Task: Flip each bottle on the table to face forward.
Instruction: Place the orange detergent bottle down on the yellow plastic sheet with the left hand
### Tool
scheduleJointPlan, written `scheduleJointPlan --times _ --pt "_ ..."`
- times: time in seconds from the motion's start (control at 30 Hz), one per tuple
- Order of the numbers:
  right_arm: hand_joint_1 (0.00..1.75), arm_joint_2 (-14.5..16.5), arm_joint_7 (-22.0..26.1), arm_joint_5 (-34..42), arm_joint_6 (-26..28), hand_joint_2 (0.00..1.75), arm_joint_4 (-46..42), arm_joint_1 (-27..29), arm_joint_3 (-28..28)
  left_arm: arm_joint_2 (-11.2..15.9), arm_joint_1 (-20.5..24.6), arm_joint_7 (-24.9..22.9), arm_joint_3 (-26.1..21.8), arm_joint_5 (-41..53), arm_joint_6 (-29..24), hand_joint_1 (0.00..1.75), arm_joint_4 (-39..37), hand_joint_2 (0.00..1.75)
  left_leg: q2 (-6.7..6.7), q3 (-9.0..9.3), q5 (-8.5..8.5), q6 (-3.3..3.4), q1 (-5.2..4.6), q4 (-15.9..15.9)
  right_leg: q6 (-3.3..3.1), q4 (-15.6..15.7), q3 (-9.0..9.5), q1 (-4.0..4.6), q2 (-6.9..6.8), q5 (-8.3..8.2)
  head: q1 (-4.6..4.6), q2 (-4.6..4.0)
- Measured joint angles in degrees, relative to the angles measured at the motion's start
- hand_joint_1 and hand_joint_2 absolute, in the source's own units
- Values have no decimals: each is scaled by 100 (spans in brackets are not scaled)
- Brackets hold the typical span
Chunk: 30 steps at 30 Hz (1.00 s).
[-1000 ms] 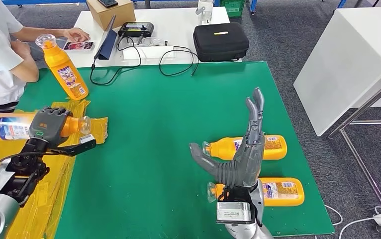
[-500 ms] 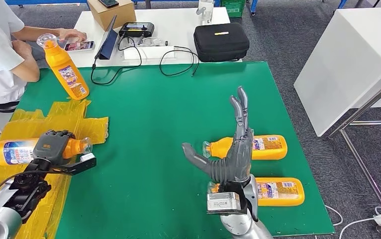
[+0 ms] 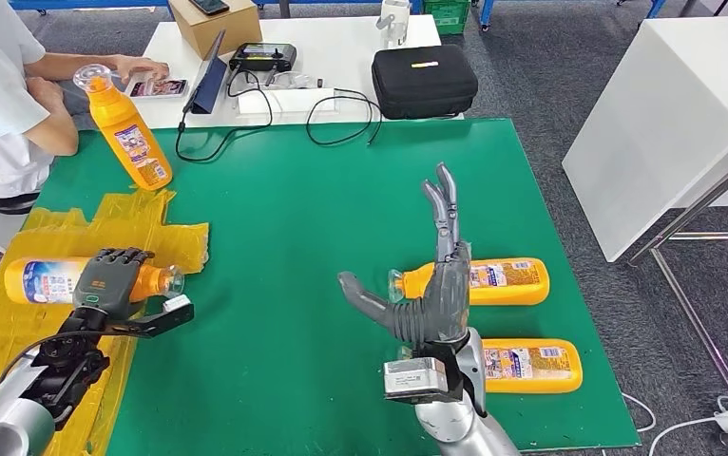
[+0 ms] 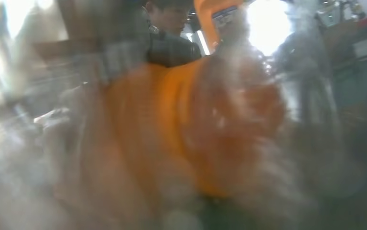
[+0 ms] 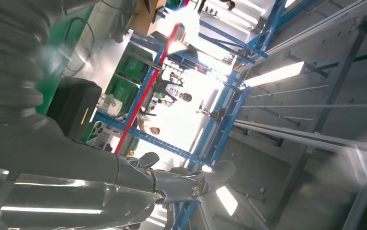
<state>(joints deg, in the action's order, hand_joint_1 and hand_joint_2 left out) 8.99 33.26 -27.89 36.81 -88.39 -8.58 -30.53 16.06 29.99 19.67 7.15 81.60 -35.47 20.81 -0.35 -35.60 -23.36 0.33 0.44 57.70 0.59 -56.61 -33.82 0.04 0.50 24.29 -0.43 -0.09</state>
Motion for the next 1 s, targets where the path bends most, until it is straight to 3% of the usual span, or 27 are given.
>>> scheduleJointPlan --times 0.57,1.0 --pt "0 90 102 219 66 175 83 -64 11 -17 176 28 2 272 992 0 -74 175 -5 51 -1 -1 0 -3 -2 0 53 0 -3 2 -1 0" --pt "0 100 108 257 72 175 88 -77 31 -19 215 20 2 256 1170 0 -81 175 -5 66 -2 -2 -1 -4 -2 0 66 0 -3 2 -1 0"
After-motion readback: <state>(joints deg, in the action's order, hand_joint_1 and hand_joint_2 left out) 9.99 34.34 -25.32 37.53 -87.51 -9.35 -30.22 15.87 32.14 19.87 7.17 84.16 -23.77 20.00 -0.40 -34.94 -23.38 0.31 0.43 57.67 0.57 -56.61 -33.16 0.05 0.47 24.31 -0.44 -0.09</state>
